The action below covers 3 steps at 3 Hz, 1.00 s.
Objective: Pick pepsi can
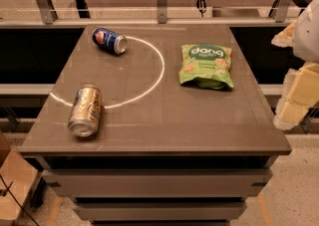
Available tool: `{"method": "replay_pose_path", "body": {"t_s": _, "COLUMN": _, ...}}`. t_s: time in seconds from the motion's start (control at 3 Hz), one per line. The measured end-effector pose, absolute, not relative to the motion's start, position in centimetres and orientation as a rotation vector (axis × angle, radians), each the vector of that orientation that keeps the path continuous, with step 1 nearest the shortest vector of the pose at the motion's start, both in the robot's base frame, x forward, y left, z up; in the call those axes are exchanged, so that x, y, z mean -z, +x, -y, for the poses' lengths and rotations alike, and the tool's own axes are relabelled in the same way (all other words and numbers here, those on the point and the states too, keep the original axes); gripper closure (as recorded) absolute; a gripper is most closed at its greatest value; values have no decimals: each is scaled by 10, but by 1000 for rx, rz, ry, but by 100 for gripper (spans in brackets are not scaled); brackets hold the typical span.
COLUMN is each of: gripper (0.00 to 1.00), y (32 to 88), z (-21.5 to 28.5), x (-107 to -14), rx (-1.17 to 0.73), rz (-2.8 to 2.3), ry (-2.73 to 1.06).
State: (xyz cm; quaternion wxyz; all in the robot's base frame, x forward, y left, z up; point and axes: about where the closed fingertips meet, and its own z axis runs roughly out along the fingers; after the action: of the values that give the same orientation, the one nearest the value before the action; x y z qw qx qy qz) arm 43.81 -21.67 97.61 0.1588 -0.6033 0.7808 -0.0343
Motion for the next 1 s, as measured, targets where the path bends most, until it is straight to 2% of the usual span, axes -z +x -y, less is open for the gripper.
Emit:
{"method": "replay_pose_path", "body": {"t_s": 0.67, "gripper": 0, "y": 449, "z": 203, "x": -983, "rx": 21, "rz": -2138, "ry": -1686}}
{"method": "replay_pose_path", "body": {"t_s": 1.0, "gripper": 0, "y": 469, "z": 174, "x": -983, "rx": -145, "rz": -1992, "ry": -1638}}
